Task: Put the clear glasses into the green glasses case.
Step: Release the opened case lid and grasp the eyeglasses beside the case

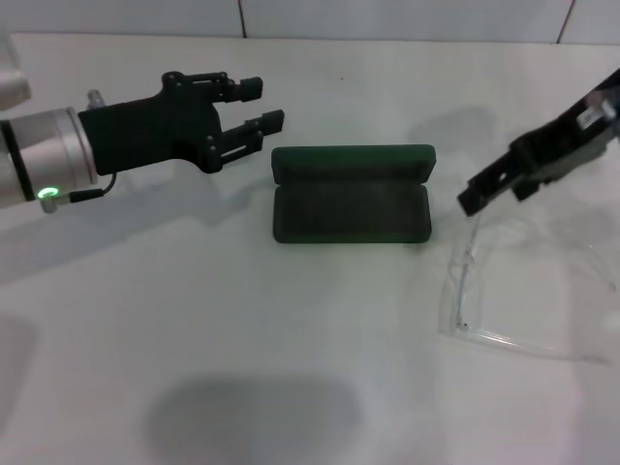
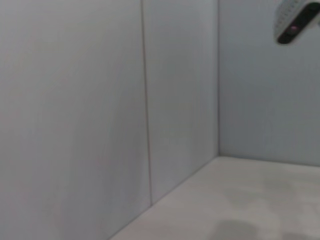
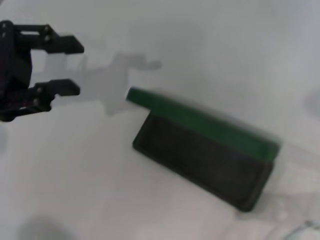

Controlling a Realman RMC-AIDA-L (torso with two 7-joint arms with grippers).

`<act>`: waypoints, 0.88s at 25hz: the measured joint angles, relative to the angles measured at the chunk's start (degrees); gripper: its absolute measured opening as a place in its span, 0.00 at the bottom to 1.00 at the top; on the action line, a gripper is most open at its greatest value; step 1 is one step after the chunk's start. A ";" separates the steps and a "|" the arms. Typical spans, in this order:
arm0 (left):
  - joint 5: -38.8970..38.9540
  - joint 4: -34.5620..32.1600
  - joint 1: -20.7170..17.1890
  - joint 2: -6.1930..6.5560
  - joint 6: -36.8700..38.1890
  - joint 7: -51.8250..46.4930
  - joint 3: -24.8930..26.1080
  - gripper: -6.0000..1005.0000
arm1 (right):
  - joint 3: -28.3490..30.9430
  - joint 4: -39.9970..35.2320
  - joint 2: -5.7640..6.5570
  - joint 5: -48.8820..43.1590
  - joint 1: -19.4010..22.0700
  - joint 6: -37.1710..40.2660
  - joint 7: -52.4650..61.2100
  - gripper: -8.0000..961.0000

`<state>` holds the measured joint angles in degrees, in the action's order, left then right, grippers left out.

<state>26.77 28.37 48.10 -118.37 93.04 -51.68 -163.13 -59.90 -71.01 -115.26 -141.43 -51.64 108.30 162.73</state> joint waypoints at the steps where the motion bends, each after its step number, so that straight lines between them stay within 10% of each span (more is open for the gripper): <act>1: -0.45 0.16 0.25 -0.02 0.09 0.12 0.00 0.47 | 0.72 1.81 -0.54 -0.87 -0.99 0.18 0.06 0.88; 9: -1.98 0.29 1.72 -0.28 0.08 2.39 0.01 0.47 | 1.89 21.14 -0.56 -2.51 -2.24 -10.51 0.18 0.88; 22: -4.46 0.28 2.73 -0.43 -0.31 4.31 0.00 0.47 | 1.48 23.48 -0.79 -0.94 0.36 -15.35 0.12 0.88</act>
<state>22.31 28.65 50.82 -118.80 92.74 -47.37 -163.12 -58.42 -47.53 -116.04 -142.37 -51.28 92.96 162.85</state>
